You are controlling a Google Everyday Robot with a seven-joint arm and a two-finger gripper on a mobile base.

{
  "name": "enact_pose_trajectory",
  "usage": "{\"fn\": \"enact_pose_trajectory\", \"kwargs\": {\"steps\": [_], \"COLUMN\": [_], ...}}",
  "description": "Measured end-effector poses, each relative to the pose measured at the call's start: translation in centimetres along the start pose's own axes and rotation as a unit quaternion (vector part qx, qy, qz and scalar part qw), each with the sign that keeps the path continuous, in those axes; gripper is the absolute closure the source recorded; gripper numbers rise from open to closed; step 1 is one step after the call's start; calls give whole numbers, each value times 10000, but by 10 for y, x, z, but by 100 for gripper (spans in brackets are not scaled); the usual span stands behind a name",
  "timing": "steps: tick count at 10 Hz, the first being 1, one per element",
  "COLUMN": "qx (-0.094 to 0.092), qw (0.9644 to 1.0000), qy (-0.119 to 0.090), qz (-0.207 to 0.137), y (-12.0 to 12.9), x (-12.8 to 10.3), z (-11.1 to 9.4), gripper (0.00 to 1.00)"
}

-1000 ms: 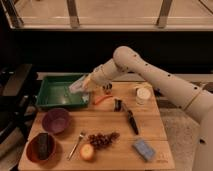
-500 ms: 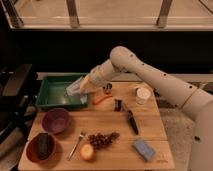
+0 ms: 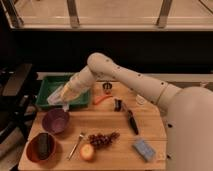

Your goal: Place towel in purple bowl

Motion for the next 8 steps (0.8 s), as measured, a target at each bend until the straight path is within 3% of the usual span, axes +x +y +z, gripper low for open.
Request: {"fn": "enact_pose_trajectory", "kwargs": {"steps": [2,4,5,8], "qx": [-71,-135,-157,-267], "qw": [9996,9990,9990,9994], "qy": [268,424,419,147], "qz": [5,35,57,185], "y": [2,-3,-7,-21], "x": [6,11,13,14], "z": [33,48,48,23], "gripper": [38,34,34,34]}}
